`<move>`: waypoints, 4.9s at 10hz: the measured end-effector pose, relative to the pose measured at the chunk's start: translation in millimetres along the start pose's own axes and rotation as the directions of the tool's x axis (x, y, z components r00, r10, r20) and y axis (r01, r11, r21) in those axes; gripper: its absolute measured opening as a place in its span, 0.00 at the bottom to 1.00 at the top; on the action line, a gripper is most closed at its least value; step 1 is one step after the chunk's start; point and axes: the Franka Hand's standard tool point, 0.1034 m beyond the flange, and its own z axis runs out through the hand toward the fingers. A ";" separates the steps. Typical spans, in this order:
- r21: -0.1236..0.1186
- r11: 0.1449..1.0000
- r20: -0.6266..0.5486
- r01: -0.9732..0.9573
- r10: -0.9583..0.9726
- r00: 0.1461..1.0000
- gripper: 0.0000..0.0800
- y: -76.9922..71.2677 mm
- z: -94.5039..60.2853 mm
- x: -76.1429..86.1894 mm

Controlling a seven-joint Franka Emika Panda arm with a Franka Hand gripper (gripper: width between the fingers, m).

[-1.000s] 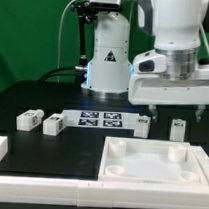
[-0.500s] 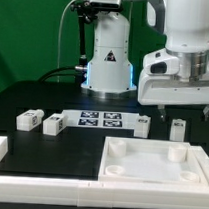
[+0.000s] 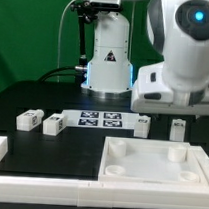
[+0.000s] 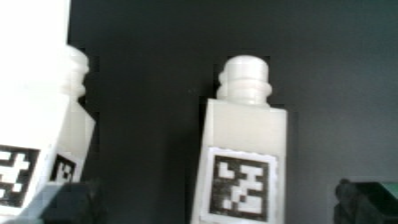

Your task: Assemble one leg

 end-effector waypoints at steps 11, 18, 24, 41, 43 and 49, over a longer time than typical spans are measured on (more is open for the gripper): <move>-0.016 1.000 0.157 0.018 -0.015 0.987 0.49 -9.7 28.3 10.2; -0.012 0.998 0.195 0.065 -0.061 0.979 0.36 -1.0 0.1 -8.3; -0.024 0.996 0.176 0.082 -0.076 0.981 0.36 -5.0 -57.6 -30.9; -0.159 0.964 -0.886 0.212 -0.234 0.400 0.36 10.6 -171.6 55.0; -0.156 0.960 -0.892 0.232 -0.238 0.383 0.36 -9.3 -184.2 74.5; -0.200 0.945 -0.891 0.259 -0.286 0.353 0.36 -14.0 -198.4 101.2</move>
Offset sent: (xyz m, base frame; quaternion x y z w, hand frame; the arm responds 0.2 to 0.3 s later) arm -0.0082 0.0087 -0.0119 -0.0094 0.0061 0.0350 0.9993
